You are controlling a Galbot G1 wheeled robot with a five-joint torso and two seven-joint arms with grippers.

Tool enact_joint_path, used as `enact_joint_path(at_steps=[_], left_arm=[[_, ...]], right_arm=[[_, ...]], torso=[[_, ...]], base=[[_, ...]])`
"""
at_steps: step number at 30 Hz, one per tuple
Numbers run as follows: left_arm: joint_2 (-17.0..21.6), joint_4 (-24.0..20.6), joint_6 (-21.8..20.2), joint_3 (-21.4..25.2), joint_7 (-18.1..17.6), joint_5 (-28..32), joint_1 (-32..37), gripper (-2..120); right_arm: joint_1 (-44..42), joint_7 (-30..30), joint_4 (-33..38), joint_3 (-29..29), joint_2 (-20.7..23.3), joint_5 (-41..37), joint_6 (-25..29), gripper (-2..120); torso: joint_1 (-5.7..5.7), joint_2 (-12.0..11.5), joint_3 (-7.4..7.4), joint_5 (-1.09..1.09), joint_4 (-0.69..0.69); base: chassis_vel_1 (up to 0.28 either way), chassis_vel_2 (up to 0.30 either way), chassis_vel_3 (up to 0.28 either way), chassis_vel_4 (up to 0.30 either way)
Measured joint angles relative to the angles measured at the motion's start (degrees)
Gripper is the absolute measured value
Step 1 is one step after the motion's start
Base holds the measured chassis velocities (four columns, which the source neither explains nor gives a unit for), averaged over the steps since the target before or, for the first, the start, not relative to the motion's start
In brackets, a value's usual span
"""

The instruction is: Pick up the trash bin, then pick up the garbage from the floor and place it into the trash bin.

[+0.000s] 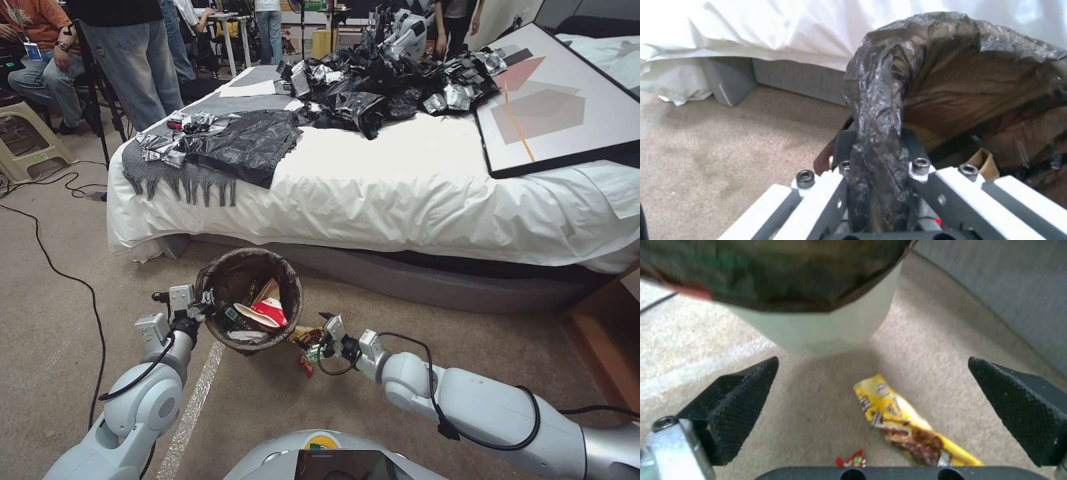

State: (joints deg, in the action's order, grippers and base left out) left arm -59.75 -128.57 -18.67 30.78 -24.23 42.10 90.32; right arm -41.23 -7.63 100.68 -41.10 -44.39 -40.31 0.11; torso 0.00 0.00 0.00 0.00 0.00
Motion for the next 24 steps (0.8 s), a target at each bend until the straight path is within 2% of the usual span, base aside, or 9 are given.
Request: enact_joint_path(at_steps=[11, 24], left_arm=[[-0.04, 0.35, -0.04, -0.23, -0.09, 0.39, -1.13, 6], [0.35, 1.9, -0.06, 0.75, -0.3, 1.19, -2.18, 6]], right_arm=[[-2.83, -0.55, -4.09, -2.38, -2.35, 1.57, 0.07, 100], [-6.98, -0.04, -11.33, -2.22, -5.29, 4.34, 1.83, 100]], torso=[[0.0, 0.0, 0.0, 0.0, 0.0], [0.0, 0.0, 0.0, 0.0, 0.0]], base=[[0.0, 0.0, 0.0, 0.0], [0.0, 0.0, 0.0, 0.0]])
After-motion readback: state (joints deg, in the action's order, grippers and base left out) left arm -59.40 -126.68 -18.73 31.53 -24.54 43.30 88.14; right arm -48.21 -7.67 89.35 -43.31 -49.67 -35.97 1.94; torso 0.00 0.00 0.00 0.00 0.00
